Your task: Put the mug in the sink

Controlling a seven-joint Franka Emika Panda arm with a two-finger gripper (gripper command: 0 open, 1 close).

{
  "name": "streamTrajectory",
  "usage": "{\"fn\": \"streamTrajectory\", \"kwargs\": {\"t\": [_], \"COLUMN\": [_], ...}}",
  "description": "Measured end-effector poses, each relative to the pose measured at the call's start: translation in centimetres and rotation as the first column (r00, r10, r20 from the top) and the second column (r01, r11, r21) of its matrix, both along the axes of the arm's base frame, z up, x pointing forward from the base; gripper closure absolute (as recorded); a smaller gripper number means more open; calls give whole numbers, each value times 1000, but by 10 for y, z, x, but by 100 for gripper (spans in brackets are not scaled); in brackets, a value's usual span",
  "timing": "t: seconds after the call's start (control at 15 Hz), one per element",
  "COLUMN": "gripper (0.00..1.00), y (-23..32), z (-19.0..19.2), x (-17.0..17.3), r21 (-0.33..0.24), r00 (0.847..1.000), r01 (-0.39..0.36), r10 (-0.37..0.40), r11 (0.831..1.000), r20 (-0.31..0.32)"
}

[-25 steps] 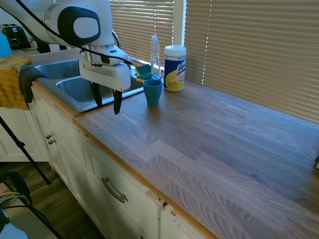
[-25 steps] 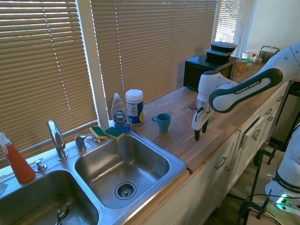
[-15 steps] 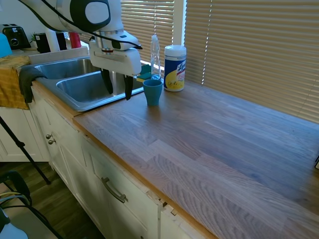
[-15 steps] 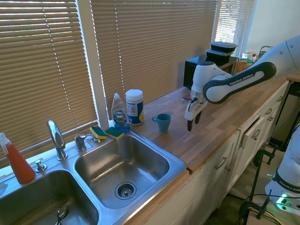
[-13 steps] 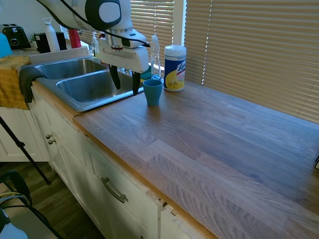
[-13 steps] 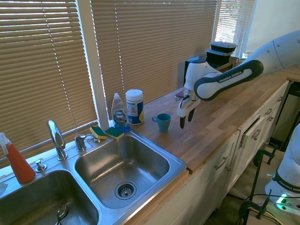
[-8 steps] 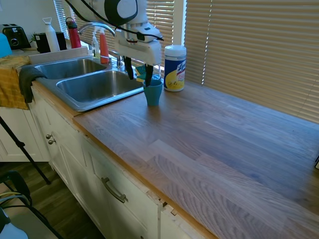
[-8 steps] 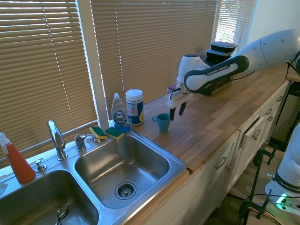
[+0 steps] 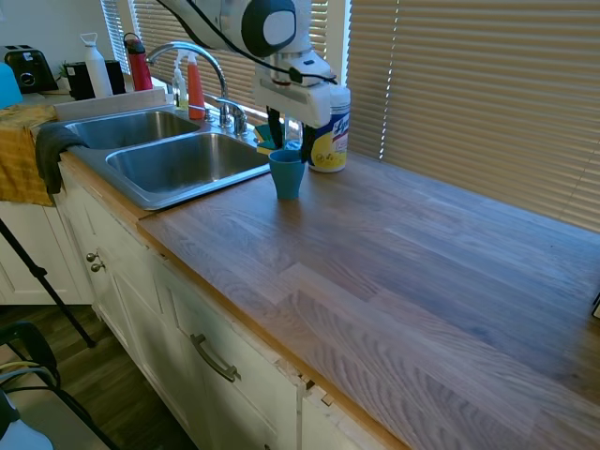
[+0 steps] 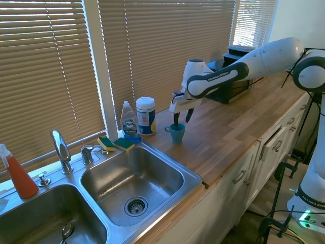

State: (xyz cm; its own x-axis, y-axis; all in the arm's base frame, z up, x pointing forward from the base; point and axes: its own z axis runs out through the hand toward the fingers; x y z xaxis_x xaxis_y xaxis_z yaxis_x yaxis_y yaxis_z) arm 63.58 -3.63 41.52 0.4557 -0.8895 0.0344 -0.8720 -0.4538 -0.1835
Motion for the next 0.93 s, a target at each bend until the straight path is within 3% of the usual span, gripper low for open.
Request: {"fn": "streamTrajectory", "kwargs": {"t": [0.27, 0.33, 0.93], "gripper": [0, 100, 100], "y": [-9, -9, -10], "z": [-24, -30, -65], "x": [12, 15, 22], "r21": [-1, -2, 4], "r00": [998, 998, 993], "r01": [34, 37, 49], "r10": [-34, -37, -49], "r11": [999, 999, 999], "r20": [-46, -54, -103]}}
